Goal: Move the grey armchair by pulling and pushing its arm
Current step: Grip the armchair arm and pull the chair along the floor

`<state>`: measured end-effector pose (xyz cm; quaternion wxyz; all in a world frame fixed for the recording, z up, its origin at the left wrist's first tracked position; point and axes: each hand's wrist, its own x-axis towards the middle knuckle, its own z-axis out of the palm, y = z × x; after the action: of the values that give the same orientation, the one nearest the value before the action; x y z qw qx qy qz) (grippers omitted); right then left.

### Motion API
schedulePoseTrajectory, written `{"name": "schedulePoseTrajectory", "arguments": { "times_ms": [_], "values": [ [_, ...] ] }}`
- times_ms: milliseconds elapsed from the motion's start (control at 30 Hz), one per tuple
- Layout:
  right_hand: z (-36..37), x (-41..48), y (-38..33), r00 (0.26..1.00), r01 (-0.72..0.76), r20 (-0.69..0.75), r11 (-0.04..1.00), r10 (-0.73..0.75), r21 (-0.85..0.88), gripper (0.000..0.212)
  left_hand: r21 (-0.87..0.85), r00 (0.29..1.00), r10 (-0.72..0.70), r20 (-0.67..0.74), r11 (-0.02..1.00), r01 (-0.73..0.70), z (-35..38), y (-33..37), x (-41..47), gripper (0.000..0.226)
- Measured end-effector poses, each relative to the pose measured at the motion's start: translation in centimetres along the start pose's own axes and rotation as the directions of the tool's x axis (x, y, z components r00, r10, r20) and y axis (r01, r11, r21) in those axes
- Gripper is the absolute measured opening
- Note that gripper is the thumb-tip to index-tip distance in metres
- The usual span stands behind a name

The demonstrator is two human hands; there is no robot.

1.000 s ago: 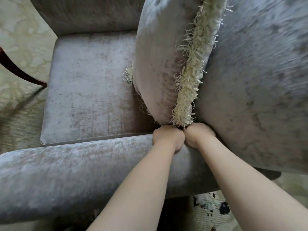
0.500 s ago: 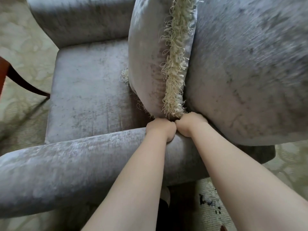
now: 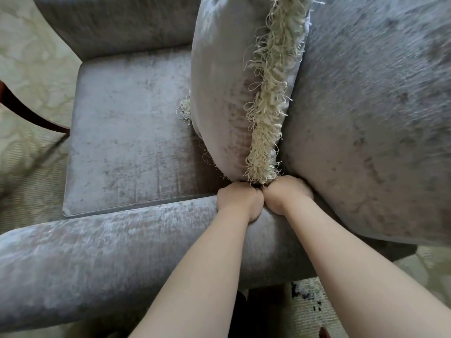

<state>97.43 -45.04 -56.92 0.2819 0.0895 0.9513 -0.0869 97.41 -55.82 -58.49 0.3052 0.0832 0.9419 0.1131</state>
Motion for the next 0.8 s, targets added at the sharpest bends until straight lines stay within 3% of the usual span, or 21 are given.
{"name": "schedulePoseTrajectory", "arguments": {
  "times_ms": [467, 800],
  "values": [
    [-0.2, -1.9, -0.1, 0.999, -0.013, -0.049, 0.998, 0.01, -0.057, 0.045, -0.043, 0.998, -0.051, 0.032, 0.998, 0.053, -1.0, 0.4, -1.8, 0.045],
    [1.6, -3.9, 0.5, 1.0, -0.022, 0.001, 1.0, 0.022, -0.018, 0.043, 0.04, 0.999, 0.006, 0.053, 0.999, -0.008, 0.4, 0.5, -3.7, 0.04]
  ]
}}
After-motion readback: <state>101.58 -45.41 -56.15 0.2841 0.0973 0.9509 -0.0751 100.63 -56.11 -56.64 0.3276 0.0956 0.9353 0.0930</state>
